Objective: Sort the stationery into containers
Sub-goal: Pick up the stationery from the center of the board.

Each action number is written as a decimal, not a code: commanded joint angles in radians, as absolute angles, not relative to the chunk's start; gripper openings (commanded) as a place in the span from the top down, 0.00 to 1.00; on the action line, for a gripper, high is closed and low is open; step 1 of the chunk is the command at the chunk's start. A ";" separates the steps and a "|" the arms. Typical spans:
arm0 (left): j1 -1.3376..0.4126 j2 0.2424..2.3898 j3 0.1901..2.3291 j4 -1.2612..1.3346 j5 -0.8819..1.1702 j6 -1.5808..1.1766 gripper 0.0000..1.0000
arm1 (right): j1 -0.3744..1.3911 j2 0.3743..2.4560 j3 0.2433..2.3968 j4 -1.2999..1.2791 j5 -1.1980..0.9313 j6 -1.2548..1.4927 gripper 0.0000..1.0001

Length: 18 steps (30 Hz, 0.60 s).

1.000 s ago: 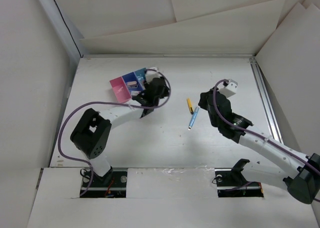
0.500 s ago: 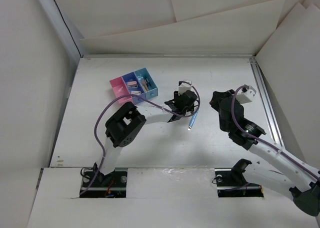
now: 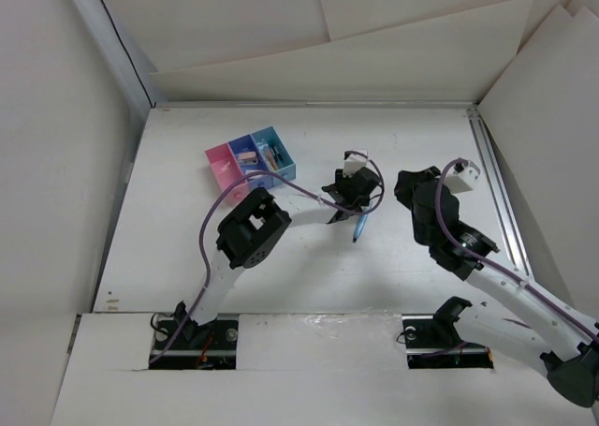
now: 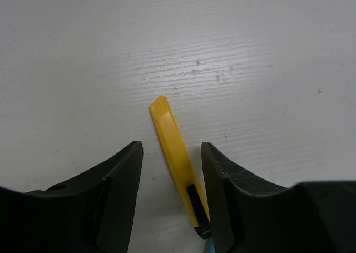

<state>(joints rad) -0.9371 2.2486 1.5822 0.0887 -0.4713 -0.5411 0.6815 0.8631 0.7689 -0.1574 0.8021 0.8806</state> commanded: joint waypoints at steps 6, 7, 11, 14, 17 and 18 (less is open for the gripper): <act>-0.963 2.272 1.624 0.017 -0.515 -0.549 0.72 | 0.678 0.845 0.761 -0.117 0.773 0.868 0.80; -0.963 2.281 1.624 0.008 -0.515 -0.549 0.77 | 0.678 0.845 0.761 -0.117 0.773 0.868 0.80; -0.963 2.243 1.571 0.017 -0.525 -0.539 0.87 | 0.669 0.845 0.761 -0.094 0.740 0.848 0.78; -0.963 2.188 1.505 0.037 -0.548 -0.538 0.94 | 0.669 0.854 0.761 -0.094 0.739 0.848 0.78; -0.963 2.125 1.454 0.060 -0.548 -0.529 0.97 | 0.669 0.854 0.761 -0.094 0.730 0.848 0.77; -0.963 2.076 1.430 0.060 -0.548 -0.529 0.99 | 0.669 0.854 0.761 -0.094 0.730 0.848 0.77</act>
